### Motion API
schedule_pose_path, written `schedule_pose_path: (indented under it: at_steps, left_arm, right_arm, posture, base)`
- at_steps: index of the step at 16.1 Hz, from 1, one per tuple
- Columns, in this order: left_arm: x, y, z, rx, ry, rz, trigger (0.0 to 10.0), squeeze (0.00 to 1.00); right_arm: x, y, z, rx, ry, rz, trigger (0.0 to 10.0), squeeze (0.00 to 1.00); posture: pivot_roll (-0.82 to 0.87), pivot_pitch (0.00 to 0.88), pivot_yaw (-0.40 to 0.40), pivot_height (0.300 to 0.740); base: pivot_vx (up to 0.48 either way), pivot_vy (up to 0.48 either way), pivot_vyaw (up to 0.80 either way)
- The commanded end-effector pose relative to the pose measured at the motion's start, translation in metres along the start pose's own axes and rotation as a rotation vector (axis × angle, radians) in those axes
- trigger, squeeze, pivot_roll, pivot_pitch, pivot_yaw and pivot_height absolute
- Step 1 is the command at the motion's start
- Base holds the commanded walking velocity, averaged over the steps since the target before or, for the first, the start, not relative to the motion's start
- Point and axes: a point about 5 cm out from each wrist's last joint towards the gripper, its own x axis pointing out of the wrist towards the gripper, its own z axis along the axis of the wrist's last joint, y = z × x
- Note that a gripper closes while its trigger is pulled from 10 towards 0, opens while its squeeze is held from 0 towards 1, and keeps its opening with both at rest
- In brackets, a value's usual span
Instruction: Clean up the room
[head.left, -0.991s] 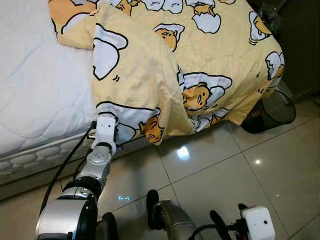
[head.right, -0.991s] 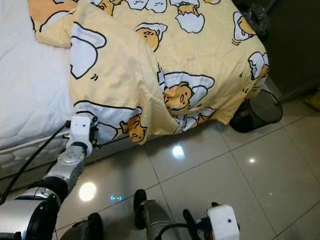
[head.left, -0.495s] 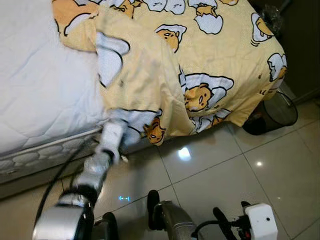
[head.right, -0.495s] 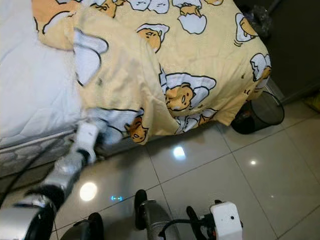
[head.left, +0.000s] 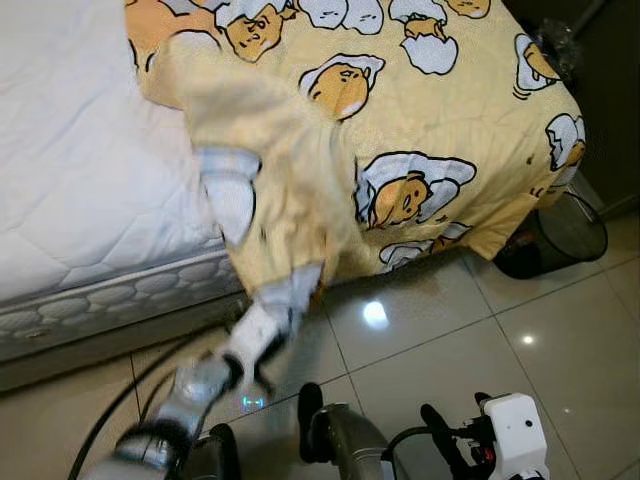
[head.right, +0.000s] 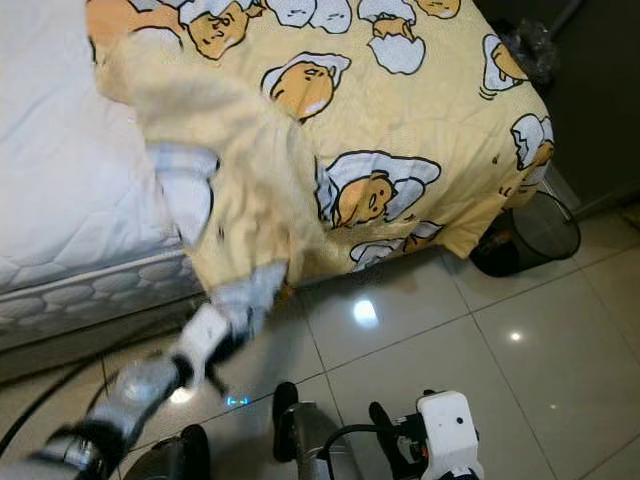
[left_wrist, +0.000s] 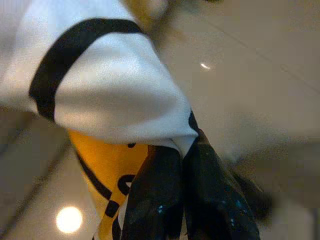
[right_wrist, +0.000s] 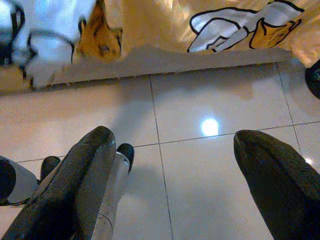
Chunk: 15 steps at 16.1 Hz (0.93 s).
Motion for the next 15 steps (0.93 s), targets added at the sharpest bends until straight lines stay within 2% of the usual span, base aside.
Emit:
schedule_pose_path:
  at_steps: [1,4,5,7,8,9,10,11,12,13,14,15]
  left_arm:
    - [-0.006,-0.026,-0.025,0.006,0.073,-0.137,0.0,0.00]
    - [-0.017,-0.042,-0.047,0.056,0.144,-0.224,0.0,0.00]
    - [-0.026,-0.050,-0.062,0.122,0.215,-0.266,0.0,0.00]
    - [-0.035,-0.056,-0.076,0.121,0.270,-0.309,0.0,0.00]
    - [-0.038,-0.061,-0.080,0.147,0.291,-0.347,0.0,0.00]
    - [-0.041,-0.061,-0.084,0.192,0.316,-0.359,0.0,0.00]
    - [-0.047,-0.059,-0.091,0.270,0.366,-0.360,0.0,0.00]
    - [-0.050,-0.057,-0.095,0.262,0.386,-0.342,0.0,0.00]
    - [-0.051,-0.056,-0.095,0.218,0.386,-0.321,0.0,0.00]
    - [-0.046,-0.057,-0.092,0.210,0.371,-0.311,0.4,0.00]
    - [-0.042,-0.058,-0.089,0.215,0.360,-0.298,3.8,0.00]
    - [-0.039,-0.058,-0.086,0.217,0.348,-0.282,10.0,0.00]
  right_arm:
    - [-0.006,-0.004,-0.012,0.010,0.062,0.001,10.0,0.00]
    - [-0.003,-0.001,-0.015,0.011,0.072,0.023,10.0,0.00]
    - [-0.002,-0.001,-0.015,0.010,0.070,0.025,10.0,0.00]
    - [0.000,-0.002,-0.014,0.009,0.069,0.027,10.0,0.00]
    - [0.000,-0.002,-0.016,0.007,0.071,0.028,10.0,0.00]
    - [0.000,-0.001,-0.016,0.003,0.071,0.031,10.0,0.00]
    - [0.000,0.000,-0.016,0.002,0.070,0.033,10.0,0.00]
    - [0.000,0.000,-0.016,0.001,0.069,0.034,10.0,0.00]
    - [0.000,0.000,-0.017,0.000,0.069,0.036,10.0,0.00]
    - [0.000,0.001,-0.017,-0.001,0.068,0.037,10.0,0.00]
    - [0.001,0.001,-0.016,-0.001,0.065,0.039,10.0,0.00]
    - [0.001,0.001,-0.016,-0.005,0.062,0.041,10.0,0.00]
  posture:
    - [-0.19,0.358,-0.158,0.731]
    - [-0.19,0.350,-0.154,0.731]
    - [-0.18,0.345,-0.153,0.731]
    - [-0.19,0.341,-0.153,0.731]
    - [-0.18,0.337,-0.151,0.731]
    - [-0.18,0.335,-0.150,0.731]
    - [-0.18,0.333,-0.149,0.731]
    - [-0.18,0.331,-0.148,0.731]
    - [-0.18,0.330,-0.148,0.731]
    - [-0.18,0.327,-0.149,0.731]
    - [-0.18,0.325,-0.150,0.731]
    - [-0.18,0.323,-0.149,0.731]
  base:
    - [0.000,0.000,0.00]
    - [0.000,0.000,0.00]
    - [0.000,0.000,0.00]
    - [0.000,0.000,0.00]
    - [0.000,0.000,0.00]
    - [0.000,0.000,0.00]
    - [0.000,0.000,0.00]
    - [0.000,0.000,0.00]
    - [0.000,0.000,0.00]
    - [0.000,0.000,0.00]
    - [0.000,0.000,0.00]
    - [0.000,0.000,0.00]
